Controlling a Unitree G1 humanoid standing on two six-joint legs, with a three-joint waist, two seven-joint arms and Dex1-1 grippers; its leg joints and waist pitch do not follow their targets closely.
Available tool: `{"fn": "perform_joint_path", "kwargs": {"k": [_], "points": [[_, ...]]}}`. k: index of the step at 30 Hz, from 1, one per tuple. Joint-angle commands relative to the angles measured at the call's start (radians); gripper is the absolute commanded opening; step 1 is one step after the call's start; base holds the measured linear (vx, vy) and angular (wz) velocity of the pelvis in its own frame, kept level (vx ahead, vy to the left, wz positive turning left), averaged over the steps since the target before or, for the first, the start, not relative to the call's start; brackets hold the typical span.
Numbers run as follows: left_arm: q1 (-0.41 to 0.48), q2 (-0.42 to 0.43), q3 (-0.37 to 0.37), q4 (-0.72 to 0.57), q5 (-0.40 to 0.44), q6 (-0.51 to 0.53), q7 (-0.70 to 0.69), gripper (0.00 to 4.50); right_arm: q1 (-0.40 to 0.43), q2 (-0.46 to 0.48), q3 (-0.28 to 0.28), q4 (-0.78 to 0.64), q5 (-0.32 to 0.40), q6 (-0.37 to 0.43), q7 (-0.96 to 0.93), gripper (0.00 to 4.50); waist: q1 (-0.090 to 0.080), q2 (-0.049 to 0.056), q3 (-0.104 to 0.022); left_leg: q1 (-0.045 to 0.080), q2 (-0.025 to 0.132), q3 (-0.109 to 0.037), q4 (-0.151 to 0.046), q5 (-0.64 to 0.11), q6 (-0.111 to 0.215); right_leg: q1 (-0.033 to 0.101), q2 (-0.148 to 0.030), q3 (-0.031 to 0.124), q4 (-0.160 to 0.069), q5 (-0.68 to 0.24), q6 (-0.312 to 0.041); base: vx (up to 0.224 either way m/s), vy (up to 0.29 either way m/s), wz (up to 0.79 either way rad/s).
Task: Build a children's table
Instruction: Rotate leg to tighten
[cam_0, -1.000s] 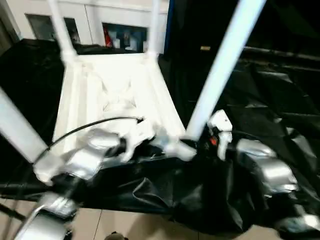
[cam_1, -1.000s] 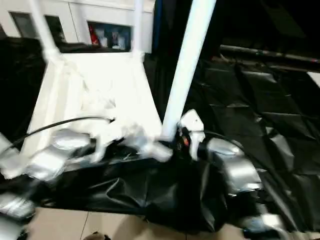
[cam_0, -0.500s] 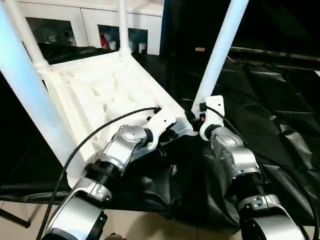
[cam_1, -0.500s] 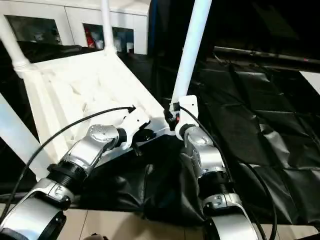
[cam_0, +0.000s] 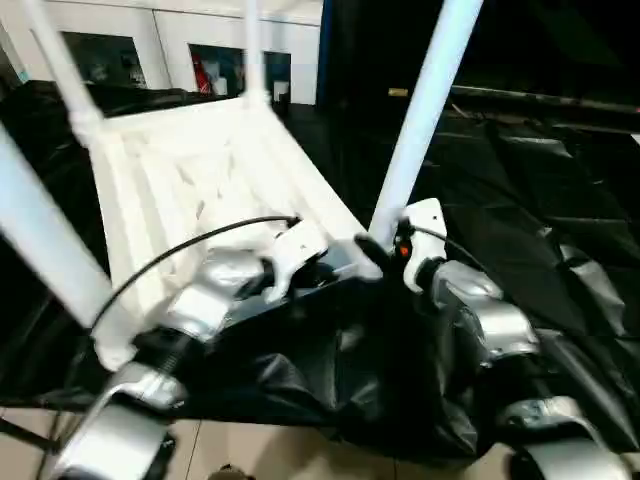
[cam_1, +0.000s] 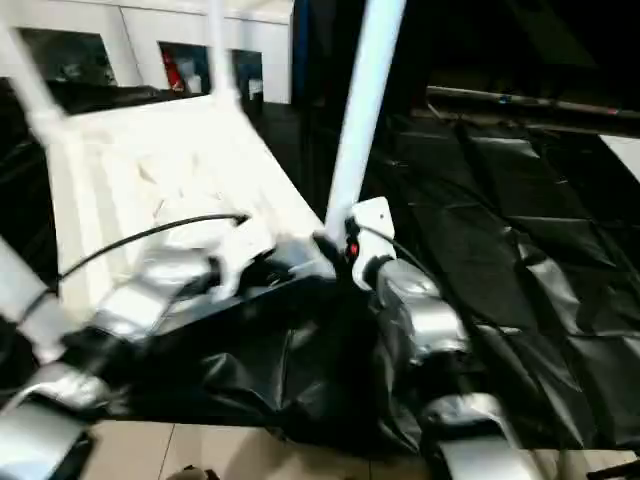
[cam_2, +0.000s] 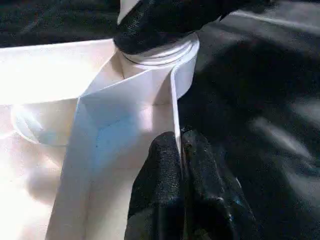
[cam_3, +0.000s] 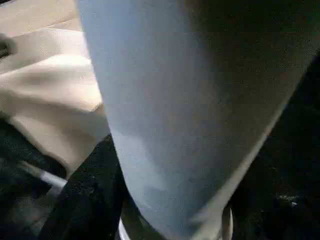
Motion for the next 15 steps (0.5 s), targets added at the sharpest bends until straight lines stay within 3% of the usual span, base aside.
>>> {"fn": "perform_joint_path", "kwargs": {"k": [1, 8, 12, 15], "points": [[0.032, 0.009, -0.011, -0.026, -0.048, -0.018, -0.065, 0.0, 0.022, -0.055, 0.021, -0.037, 0.0, 0.019, 0.093, 2.8, 0.0, -0.002, -0.053, 0.013, 0.018, 0.005, -0.053, -0.151, 0.036, 0.041, -0.056, 0.025, -0.059, 0.024, -0.21, 0.0, 0.0, 0.0], [0.076, 0.046, -0.002, -0.099, -0.084, 0.006, -0.144, 0.0, 0.064, -0.145, 0.083, -0.11, 0.009, 0.027, 0.263, 2.8, 0.003, -0.005, -0.056, 0.01, 0.017, 0.007, -0.047, -0.121, 0.066, 0.043, -0.057, 0.025, -0.053, 0.064, -0.226, 0.0, 0.0, 0.0], [0.086, 0.053, -0.003, -0.11, -0.087, 0.009, -0.152, 0.0, 0.066, -0.142, 0.074, -0.125, 0.035, 0.036, 0.293, 2.8, 0.004, -0.005, -0.056, 0.011, 0.018, 0.008, -0.047, -0.131, 0.062, 0.041, -0.059, 0.025, -0.056, 0.032, -0.228, 0.0, 0.0, 0.0], [0.087, 0.054, -0.004, -0.113, -0.089, 0.013, -0.156, 0.0, 0.067, -0.137, 0.07, -0.133, 0.048, 0.051, 0.31, 2.45, 0.004, -0.004, -0.058, 0.012, 0.018, 0.008, -0.045, -0.12, 0.063, 0.042, -0.057, 0.025, -0.052, 0.046, -0.234, 0.0, 0.0, 0.0]]}}
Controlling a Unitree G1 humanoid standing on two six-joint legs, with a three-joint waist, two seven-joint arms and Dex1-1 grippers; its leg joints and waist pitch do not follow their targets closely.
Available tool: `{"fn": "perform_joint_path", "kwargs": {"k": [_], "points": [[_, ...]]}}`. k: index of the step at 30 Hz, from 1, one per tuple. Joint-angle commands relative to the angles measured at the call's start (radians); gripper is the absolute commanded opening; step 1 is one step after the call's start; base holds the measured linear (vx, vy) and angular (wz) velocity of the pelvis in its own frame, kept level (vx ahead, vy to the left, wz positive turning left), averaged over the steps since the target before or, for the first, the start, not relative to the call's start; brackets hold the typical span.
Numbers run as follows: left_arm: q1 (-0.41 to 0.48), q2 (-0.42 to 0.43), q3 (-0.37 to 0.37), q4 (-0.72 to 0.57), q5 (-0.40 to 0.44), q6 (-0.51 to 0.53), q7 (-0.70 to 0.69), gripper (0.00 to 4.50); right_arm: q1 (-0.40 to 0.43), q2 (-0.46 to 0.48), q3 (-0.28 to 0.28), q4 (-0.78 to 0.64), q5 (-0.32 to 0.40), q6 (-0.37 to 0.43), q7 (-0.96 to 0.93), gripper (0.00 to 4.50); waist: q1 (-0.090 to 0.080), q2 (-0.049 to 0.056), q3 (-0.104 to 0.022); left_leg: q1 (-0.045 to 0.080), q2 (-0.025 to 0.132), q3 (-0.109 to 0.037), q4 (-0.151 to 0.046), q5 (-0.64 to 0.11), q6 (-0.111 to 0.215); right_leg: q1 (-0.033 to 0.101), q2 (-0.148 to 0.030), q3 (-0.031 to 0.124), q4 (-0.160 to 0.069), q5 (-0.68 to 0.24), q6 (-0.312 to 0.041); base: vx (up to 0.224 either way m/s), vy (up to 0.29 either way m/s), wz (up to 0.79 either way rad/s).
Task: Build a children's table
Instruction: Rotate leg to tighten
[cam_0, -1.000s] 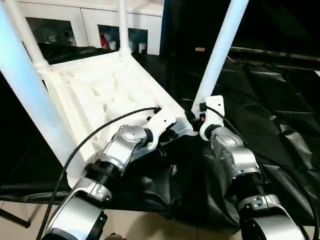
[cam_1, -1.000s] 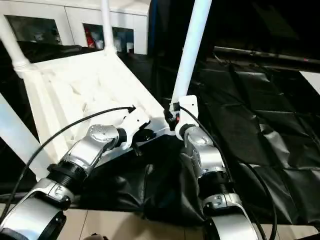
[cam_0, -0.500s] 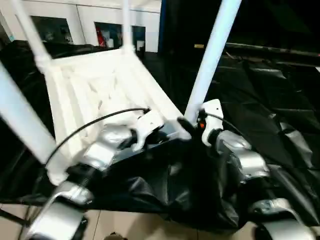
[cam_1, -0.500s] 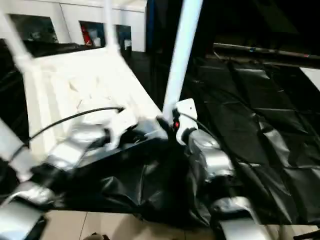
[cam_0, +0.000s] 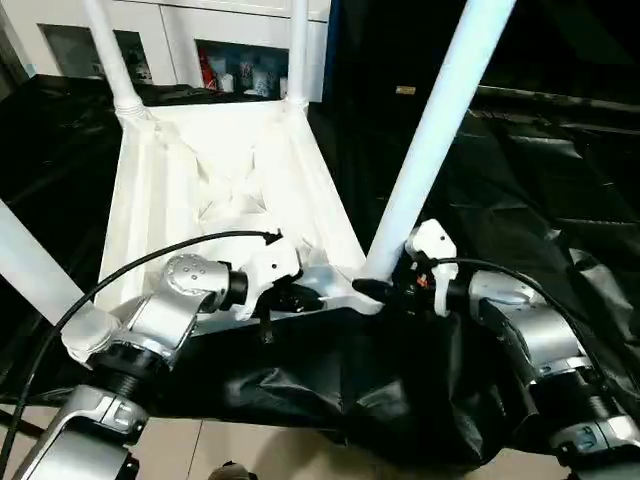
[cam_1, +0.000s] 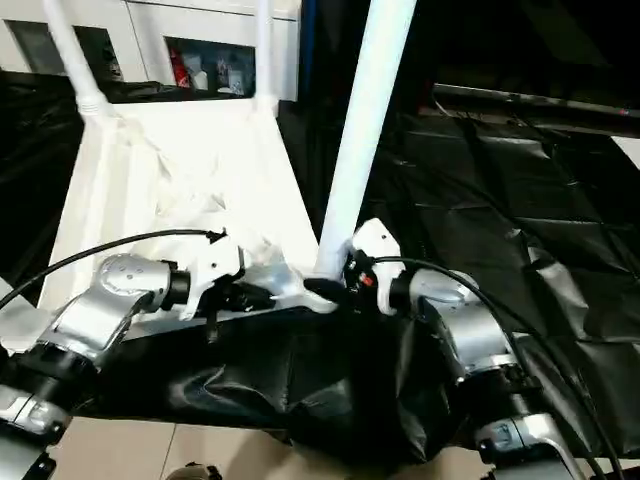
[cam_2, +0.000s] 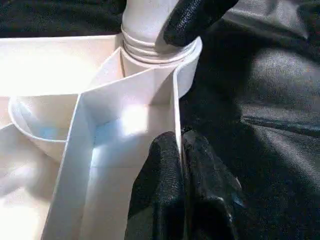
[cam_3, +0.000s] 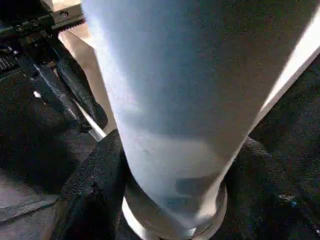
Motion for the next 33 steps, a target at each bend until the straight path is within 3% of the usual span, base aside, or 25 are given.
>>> {"fn": "perform_joint_path", "kwargs": {"k": [1, 6, 14, 17, 19, 21, 24, 26, 28, 32, 33], "points": [[0.019, -0.019, -0.007, -0.01, -0.045, 0.004, -0.022, 0.0, 0.014, -0.004, 0.005, -0.018, 0.009, 0.026, 0.03, 2.45, 0.002, -0.004, -0.059, 0.018, 0.018, 0.006, -0.047, -0.114, 0.063, 0.047, -0.056, 0.025, -0.052, 0.057, -0.235, 0.0, 0.0, 0.0], [0.022, -0.018, -0.007, -0.019, -0.045, 0.013, -0.028, 0.0, 0.029, -0.018, 0.017, -0.036, 0.015, 0.039, 0.051, 2.15, 0.005, -0.005, -0.061, 0.017, 0.016, 0.007, -0.043, -0.089, 0.075, 0.049, -0.055, 0.024, -0.048, 0.099, -0.24, 0.0, 0.0, 0.0], [0.023, -0.019, -0.004, -0.021, -0.042, 0.018, -0.028, 0.0, 0.039, -0.027, 0.017, -0.045, 0.02, 0.051, 0.061, 2.05, 0.004, -0.005, -0.057, 0.018, 0.017, 0.006, -0.044, -0.123, 0.063, 0.046, -0.056, 0.025, -0.052, 0.042, -0.238, 0.0, 0.0, 0.0], [-0.001, -0.041, 0.011, 0.025, 0.001, 0.019, 0.073, 0.0, 0.04, -0.014, 0.008, -0.029, 0.0, 0.067, 0.006, 2.05, 0.005, -0.006, -0.056, 0.018, 0.017, 0.006, -0.044, -0.123, 0.063, 0.045, -0.056, 0.025, -0.052, 0.034, -0.235, 0.0, 0.0, 0.0], [-0.032, -0.074, 0.027, 0.073, 0.026, 0.03, 0.166, 0.0, 0.017, 0.034, -0.011, 0.049, -0.06, 0.07, -0.16, 2.04, 0.004, -0.006, -0.053, 0.02, 0.017, 0.007, -0.047, -0.146, 0.052, 0.04, -0.057, 0.025, -0.058, -0.014, -0.229, 0.0, 0.0, 0.0], [-0.05, -0.092, 0.036, 0.098, 0.036, 0.033, 0.21, 0.0, 0.005, 0.061, -0.023, 0.089, -0.084, 0.077, -0.245, 2.04, 0.0, -0.007, -0.05, 0.021, 0.015, 0.004, -0.052, -0.188, 0.017, 0.038, -0.061, 0.024, -0.066, -0.111, -0.215, 0.0, 0.0, 0.0], [-0.089, -0.134, 0.045, 0.144, 0.056, 0.044, 0.299, 0.0, -0.011, 0.129, -0.063, 0.143, -0.089, 0.114, -0.393, 2.03, -0.005, -0.009, -0.046, 0.022, 0.015, -0.002, -0.059, -0.255, -0.016, 0.037, -0.065, 0.025, -0.081, -0.275, -0.162, 0.0, 0.0, 0.0], [-0.131, -0.19, 0.045, 0.188, 0.073, 0.076, 0.385, 0.0, -0.034, 0.219, -0.108, 0.191, -0.074, 0.139, -0.543, 2.02, -0.008, -0.007, -0.045, 0.024, 0.013, -0.002, -0.063, -0.268, -0.028, 0.028, -0.064, 0.029, -0.085, -0.308, -0.148, 0.0, 0.0, 0.0], [-0.154, -0.232, 0.048, 0.215, 0.08, 0.096, 0.44, 0.0, -0.052, 0.271, -0.121, 0.224, -0.071, 0.133, -0.619, 2.02, -0.007, -0.003, -0.049, 0.027, 0.016, -0.005, -0.064, -0.274, -0.039, 0.028, -0.064, 0.026, -0.085, -0.294, -0.144, 0.0, 0.0, 0.0], [-0.185, -0.291, 0.035, 0.259, 0.083, 0.089, 0.467, 0.0, -0.091, 0.344, -0.102, 0.277, -0.088, 0.079, -0.655, 2.02, -0.005, -0.001, -0.051, 0.023, 0.013, -0.002, -0.062, -0.249, -0.028, 0.03, -0.061, 0.027, -0.08, -0.186, -0.156, 0.0, 0.0, 0.0], [-0.19, -0.299, 0.031, 0.265, 0.086, 0.084, 0.468, 0.0, -0.098, 0.355, -0.099, 0.283, -0.088, 0.065, -0.654, 2.36, -0.006, 0.0, -0.051, 0.022, 0.012, -0.003, -0.062, -0.243, -0.03, 0.033, -0.06, 0.026, -0.078, -0.17, -0.16, 0.0, 0.0, 0.0]]}}
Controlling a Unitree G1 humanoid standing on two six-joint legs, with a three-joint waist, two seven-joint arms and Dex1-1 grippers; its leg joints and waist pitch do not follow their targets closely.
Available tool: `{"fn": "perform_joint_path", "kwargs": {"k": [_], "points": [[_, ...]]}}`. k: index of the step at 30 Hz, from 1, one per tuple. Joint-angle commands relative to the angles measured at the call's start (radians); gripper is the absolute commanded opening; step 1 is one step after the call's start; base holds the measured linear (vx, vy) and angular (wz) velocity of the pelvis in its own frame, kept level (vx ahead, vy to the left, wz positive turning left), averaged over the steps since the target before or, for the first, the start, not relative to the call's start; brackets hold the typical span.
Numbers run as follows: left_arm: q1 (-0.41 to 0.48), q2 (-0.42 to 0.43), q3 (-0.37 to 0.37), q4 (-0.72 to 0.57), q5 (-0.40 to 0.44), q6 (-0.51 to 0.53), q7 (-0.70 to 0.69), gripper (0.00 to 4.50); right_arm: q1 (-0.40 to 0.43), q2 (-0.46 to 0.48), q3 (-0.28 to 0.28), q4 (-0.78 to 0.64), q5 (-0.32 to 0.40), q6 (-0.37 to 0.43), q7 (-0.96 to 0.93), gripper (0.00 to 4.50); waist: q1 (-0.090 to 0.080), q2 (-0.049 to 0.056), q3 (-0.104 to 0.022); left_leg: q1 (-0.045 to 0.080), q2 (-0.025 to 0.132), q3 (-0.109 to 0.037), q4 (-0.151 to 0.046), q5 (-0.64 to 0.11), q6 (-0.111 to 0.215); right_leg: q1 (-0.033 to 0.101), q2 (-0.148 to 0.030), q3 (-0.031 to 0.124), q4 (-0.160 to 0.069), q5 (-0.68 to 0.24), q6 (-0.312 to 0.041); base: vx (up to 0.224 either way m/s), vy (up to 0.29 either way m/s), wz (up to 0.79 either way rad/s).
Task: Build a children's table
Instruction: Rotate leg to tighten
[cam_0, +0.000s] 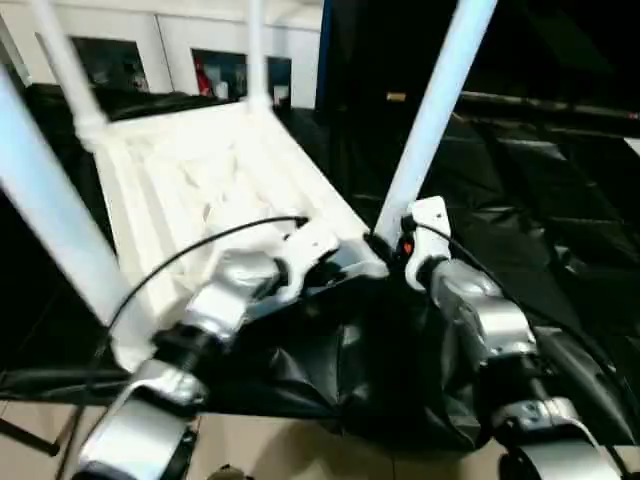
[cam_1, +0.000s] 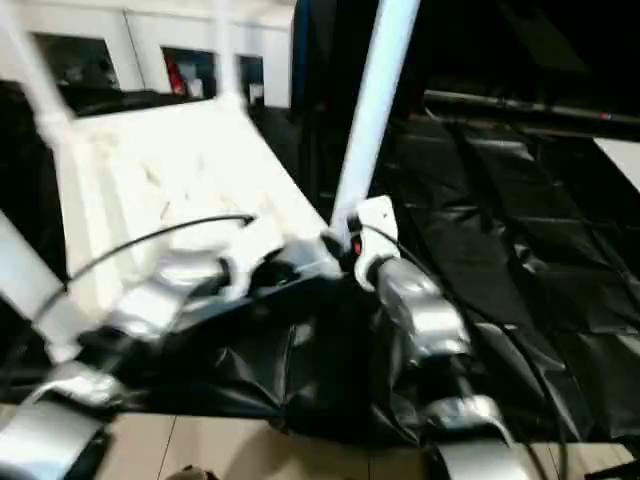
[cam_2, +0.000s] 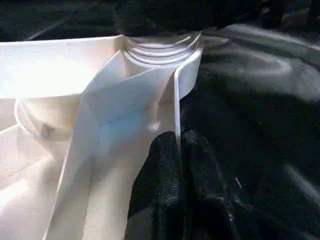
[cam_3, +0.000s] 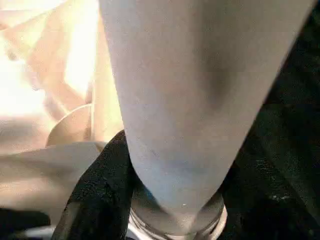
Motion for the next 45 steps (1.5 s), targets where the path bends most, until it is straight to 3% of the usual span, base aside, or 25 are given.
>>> {"fn": "perform_joint_path", "kwargs": {"k": [1, 3, 8, 16, 21, 25, 30, 31, 33, 45], "points": [[-0.023, -0.047, 0.009, 0.014, -0.011, -0.025, 0.053, 0.0, 0.031, 0.067, 0.06, 0.07, 0.011, 0.029, 0.042, 2.36, -0.001, 0.002, -0.049, 0.013, 0.012, 0.0, -0.065, -0.246, -0.027, 0.026, -0.058, 0.026, -0.08, -0.166, -0.162, 0.0, 0.0, 0.0], [-0.021, -0.043, 0.007, 0.014, -0.013, -0.029, 0.039, 0.0, 0.028, 0.067, 0.045, 0.064, 0.015, 0.026, 0.047, 2.73, 0.0, 0.002, -0.049, 0.011, 0.012, 0.0, -0.066, -0.236, -0.018, 0.029, -0.058, 0.026, -0.078, -0.143, -0.163, 0.0, 0.0, 0.0], [-0.002, -0.008, -0.003, -0.001, -0.02, -0.046, -0.022, 0.0, 0.024, 0.03, 0.033, 0.029, 0.034, -0.004, 0.12, 2.89, 0.001, 0.0, -0.047, 0.012, 0.013, 0.0, -0.068, -0.256, -0.009, 0.029, -0.059, 0.026, -0.083, -0.173, -0.162, 0.0, 0.0, 0.0], [0.057, 0.081, -0.017, -0.076, -0.063, -0.101, -0.217, 0.0, 0.088, -0.151, 0.109, -0.109, 0.045, -0.009, 0.438, 2.89, 0.008, -0.001, -0.05, 0.006, 0.016, 0.003, -0.06, -0.166, 0.032, 0.038, -0.056, 0.025, -0.07, -0.025, -0.195, 0.0, 0.0, 0.0], [0.111, 0.151, -0.021, -0.162, -0.112, -0.111, -0.362, 0.0, 0.136, -0.269, 0.14, -0.184, 0.051, -0.004, 0.616, 2.89, 0.005, 0.003, -0.047, 0.009, 0.019, 0.004, -0.063, -0.216, 0.034, 0.031, -0.057, 0.025, -0.074, -0.083, -0.209, 0.0, 0.0, 0.0], [0.139, 0.167, -0.017, -0.211, -0.136, -0.099, -0.406, 0.0, 0.14, -0.268, 0.133, -0.181, 0.06, -0.02, 0.628, 2.89, 0.005, 0.004, -0.046, 0.008, 0.02, 0.004, -0.064, -0.219, 0.025, 0.03, -0.058, 0.025, -0.074, -0.106, -0.213, 0.0, 0.0, 0.0], [0.157, 0.172, -0.018, -0.236, -0.139, -0.087, -0.415, 0.0, 0.139, -0.26, 0.145, -0.188, 0.079, -0.01, 0.654, 2.89, 0.005, 0.001, -0.049, 0.007, 0.018, 0.006, -0.059, -0.171, 0.041, 0.033, -0.055, 0.025, -0.064, -0.016, -0.225, 0.0, 0.0, 0.0], [0.162, 0.176, -0.019, -0.245, -0.14, -0.082, -0.418, 0.0, 0.141, -0.261, 0.153, -0.194, 0.082, -0.003, 0.666, 2.62, 0.005, 0.0, -0.049, 0.007, 0.017, 0.007, -0.058, -0.161, 0.048, 0.033, -0.054, 0.025, -0.064, -0.004, -0.227, 0.0, 0.0, 0.0], [0.164, 0.178, -0.019, -0.248, -0.14, -0.081, -0.419, 0.0, 0.142, -0.262, 0.155, -0.196, 0.08, -0.003, 0.672, 2.49, 0.006, 0.0, -0.049, 0.007, 0.016, 0.008, -0.057, -0.15, 0.054, 0.034, -0.055, 0.025, -0.063, 0.007, -0.228, 0.0, 0.0, 0.0], [0.181, 0.193, -0.013, -0.275, -0.133, -0.06, -0.431, 0.0, 0.161, -0.268, 0.158, -0.203, 0.088, -0.002, 0.711, 2.14, 0.006, 0.004, -0.046, 0.008, 0.017, 0.006, -0.059, -0.166, 0.046, 0.033, -0.055, 0.025, -0.065, -0.02, -0.224, 0.0, 0.0, 0.0]]}}
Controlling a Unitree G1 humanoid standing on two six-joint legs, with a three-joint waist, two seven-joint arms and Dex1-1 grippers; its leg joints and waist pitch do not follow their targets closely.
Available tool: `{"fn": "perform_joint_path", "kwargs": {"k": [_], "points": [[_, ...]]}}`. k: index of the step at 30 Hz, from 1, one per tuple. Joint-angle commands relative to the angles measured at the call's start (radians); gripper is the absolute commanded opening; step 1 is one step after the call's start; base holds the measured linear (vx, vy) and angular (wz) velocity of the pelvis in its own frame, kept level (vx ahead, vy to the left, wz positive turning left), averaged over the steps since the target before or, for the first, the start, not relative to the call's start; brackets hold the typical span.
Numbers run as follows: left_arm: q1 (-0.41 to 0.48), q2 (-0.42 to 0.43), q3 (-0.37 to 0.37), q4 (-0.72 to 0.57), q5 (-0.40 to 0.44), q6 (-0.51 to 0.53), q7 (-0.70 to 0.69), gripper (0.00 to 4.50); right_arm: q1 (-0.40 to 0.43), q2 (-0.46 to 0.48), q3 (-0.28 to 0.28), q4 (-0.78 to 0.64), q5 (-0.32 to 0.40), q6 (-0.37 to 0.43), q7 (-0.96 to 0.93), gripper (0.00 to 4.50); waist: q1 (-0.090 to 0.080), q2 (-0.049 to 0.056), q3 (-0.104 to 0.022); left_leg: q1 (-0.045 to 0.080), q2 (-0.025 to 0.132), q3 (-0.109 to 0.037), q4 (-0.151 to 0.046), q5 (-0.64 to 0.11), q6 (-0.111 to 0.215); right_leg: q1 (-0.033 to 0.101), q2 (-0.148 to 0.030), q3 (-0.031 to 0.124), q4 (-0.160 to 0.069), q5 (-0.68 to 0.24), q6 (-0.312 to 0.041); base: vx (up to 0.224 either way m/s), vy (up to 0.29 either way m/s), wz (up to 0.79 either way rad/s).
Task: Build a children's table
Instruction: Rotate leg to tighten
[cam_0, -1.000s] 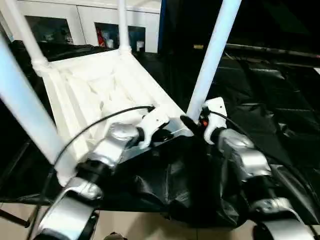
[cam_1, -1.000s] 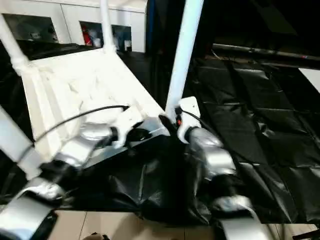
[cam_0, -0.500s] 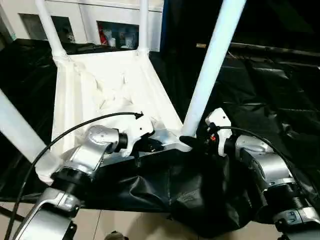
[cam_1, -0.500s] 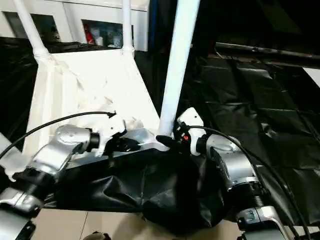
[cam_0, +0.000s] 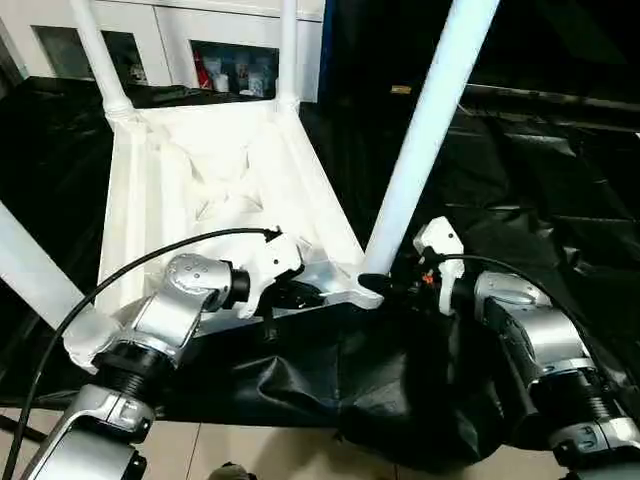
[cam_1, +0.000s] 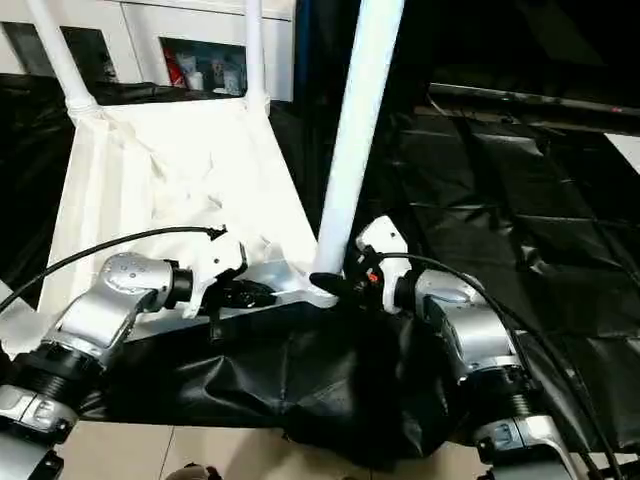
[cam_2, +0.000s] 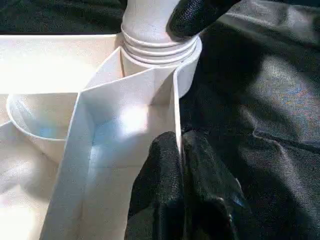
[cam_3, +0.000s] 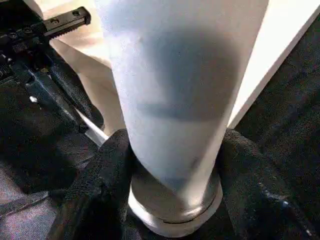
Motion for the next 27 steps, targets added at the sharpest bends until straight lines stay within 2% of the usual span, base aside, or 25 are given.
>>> {"fn": "perform_joint_path", "kwargs": {"k": [1, 6, 9, 11, 12, 13, 14, 15, 17, 21, 25, 26, 27], "points": [[0.021, -0.028, -0.024, -0.031, -0.054, 0.001, -0.038, 0.0, 0.024, 0.009, 0.037, -0.004, 0.002, 0.02, 0.028, 2.13, 0.002, 0.001, -0.05, 0.016, 0.017, 0.004, -0.052, -0.166, 0.045, 0.043, -0.056, 0.024, -0.061, -0.014, -0.224, 0.0, 0.0, 0.0], [0.02, -0.037, -0.021, -0.019, -0.04, -0.001, -0.01, 0.0, 0.035, 0.024, 0.032, 0.012, -0.015, 0.023, -0.018, 2.11, 0.001, 0.002, -0.05, 0.017, 0.017, 0.004, -0.054, -0.179, 0.038, 0.042, -0.056, 0.024, -0.064, -0.034, -0.223, 0.0, 0.0, 0.0], [-0.008, -0.068, -0.007, 0.042, -0.003, 0.006, 0.09, 0.0, 0.03, 0.067, 0.016, 0.077, -0.047, 0.037, -0.136, 2.1, -0.002, 0.002, -0.047, 0.017, 0.016, 0.004, -0.056, -0.202, 0.023, 0.039, -0.055, 0.025, -0.068, -0.074, -0.216, 0.0, 0.0, 0.0], [-0.039, -0.102, 0.006, 0.102, 0.028, 0.005, 0.186, 0.0, 0.021, 0.123, -0.007, 0.13, -0.055, 0.078, -0.249, 2.1, -0.006, 0.001, -0.039, 0.023, 0.015, 0.001, -0.065, -0.288, -0.01, 0.032, -0.06, 0.026, -0.084, -0.244, -0.188, 0.0, 0.0, 0.0], [-0.039, -0.102, 0.006, 0.102, 0.028, 0.005, 0.186, 0.0, 0.021, 0.123, -0.007, 0.13, -0.055, 0.078, -0.249, 2.1, -0.006, 0.001, -0.039, 0.023, 0.015, 0.001, -0.065, -0.288, -0.01, 0.032, -0.06, 0.026, -0.084, -0.244, -0.188, 0.0, 0.0, 0.0], [-0.067, -0.135, 0.009, 0.144, 0.053, 0.026, 0.265, 0.0, 0.006, 0.176, -0.023, 0.17, -0.058, 0.1, -0.336, 2.09, -0.008, -0.001, -0.039, 0.025, 0.016, -0.003, -0.068, -0.327, -0.022, 0.031, -0.066, 0.028, -0.093, -0.347, -0.157, 0.0, 0.0, 0.0], [-0.086, -0.159, 0.01, 0.17, 0.066, 0.039, 0.312, 0.0, -0.009, 0.21, -0.033, 0.2, -0.064, 0.114, -0.398, 2.09, -0.01, 0.003, -0.037, 0.029, 0.017, -0.005, -0.071, -0.347, -0.032, 0.023, -0.064, 0.029, -0.097, -0.383, -0.146, 0.0, 0.0, 0.0], [-0.104, -0.183, 0.014, 0.196, 0.077, 0.054, 0.364, 0.0, -0.024, 0.241, -0.043, 0.231, -0.07, 0.123, -0.459, 2.09, -0.01, 0.002, -0.036, 0.03, 0.015, -0.006, -0.071, -0.362, -0.035, 0.021, -0.065, 0.029, -0.099, -0.404, -0.14, 0.0, 0.0, 0.0], [-0.124, -0.212, 0.02, 0.224, 0.082, 0.063, 0.414, 0.0, -0.045, 0.277, -0.058, 0.269, -0.074, 0.124, -0.531, 2.09, -0.014, 0.002, -0.033, 0.032, 0.013, -0.015, -0.075, -0.415, -0.053, 0.019, -0.069, 0.025, -0.109, -0.51, -0.105, 0.0, 0.0, 0.0], [-0.179, -0.287, 0.027, 0.288, 0.088, 0.066, 0.5, 0.0, -0.105, 0.368, -0.081, 0.346, -0.077, 0.079, -0.648, 2.09, -0.017, 0.003, -0.036, 0.035, 0.013, -0.018, -0.076, -0.442, -0.05, 0.012, -0.067, 0.026, -0.113, -0.502, -0.089, 0.0, 0.0, 0.0], [-0.184, -0.281, 0.019, 0.303, 0.093, 0.047, 0.473, 0.0, -0.107, 0.376, -0.092, 0.322, -0.065, 0.047, -0.599, 2.09, -0.016, 0.001, -0.038, 0.028, 0.014, -0.014, -0.077, -0.414, -0.034, 0.015, -0.063, 0.028, -0.108, -0.408, -0.1, 0.0, 0.0, 0.0], [-0.184, -0.281, 0.019, 0.303, 0.093, 0.047, 0.473, 0.0, -0.107, 0.376, -0.092, 0.322, -0.065, 0.047, -0.599, 2.65, -0.015, 0.001, -0.039, 0.027, 0.014, -0.012, -0.077, -0.405, -0.029, 0.016, -0.062, 0.029, -0.106, -0.384, -0.108, 0.0, 0.0, 0.0], [-0.184, -0.277, 0.016, 0.306, 0.094, 0.039, 0.465, 0.0, -0.108, 0.375, -0.095, 0.315, -0.058, 0.049, -0.581, 2.79, -0.015, -0.002, -0.039, 0.026, 0.014, -0.011, -0.077, -0.399, -0.027, 0.018, -0.062, 0.029, -0.105, -0.376, -0.111, 0.0, 0.0, 0.0]]}}
